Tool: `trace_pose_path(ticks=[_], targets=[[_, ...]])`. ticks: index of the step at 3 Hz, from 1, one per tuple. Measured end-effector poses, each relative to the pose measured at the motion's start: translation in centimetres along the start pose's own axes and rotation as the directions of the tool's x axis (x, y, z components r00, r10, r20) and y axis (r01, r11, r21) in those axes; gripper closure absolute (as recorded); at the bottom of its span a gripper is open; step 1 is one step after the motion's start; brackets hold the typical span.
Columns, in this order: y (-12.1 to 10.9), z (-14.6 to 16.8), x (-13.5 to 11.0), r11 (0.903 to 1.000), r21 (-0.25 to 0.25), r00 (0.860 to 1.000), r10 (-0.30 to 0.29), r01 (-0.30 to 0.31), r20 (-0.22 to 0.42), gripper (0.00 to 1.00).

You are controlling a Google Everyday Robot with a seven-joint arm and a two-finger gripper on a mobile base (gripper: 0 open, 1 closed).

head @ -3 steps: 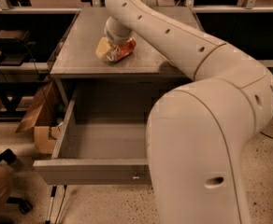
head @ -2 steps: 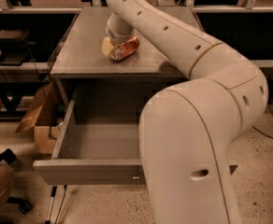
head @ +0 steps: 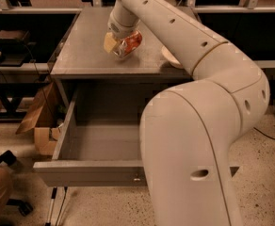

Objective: Place coke can into top drawer

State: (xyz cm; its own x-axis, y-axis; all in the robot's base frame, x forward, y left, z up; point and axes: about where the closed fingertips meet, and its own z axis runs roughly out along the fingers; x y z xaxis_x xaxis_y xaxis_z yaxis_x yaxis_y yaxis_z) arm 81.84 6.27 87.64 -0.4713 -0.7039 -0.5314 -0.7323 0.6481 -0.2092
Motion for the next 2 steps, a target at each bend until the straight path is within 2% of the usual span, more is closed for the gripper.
trace_pose_path(ticks=[1, 2], targets=[[1.2, -3.1, 0.1, 0.9964, -0.076, 0.998, -0.034, 0.037, 0.049, 1.00], [2.5, -7.7, 2.1, 0.9795, -0.185, 0.992, -0.059, 0.080, 0.115, 1.00]])
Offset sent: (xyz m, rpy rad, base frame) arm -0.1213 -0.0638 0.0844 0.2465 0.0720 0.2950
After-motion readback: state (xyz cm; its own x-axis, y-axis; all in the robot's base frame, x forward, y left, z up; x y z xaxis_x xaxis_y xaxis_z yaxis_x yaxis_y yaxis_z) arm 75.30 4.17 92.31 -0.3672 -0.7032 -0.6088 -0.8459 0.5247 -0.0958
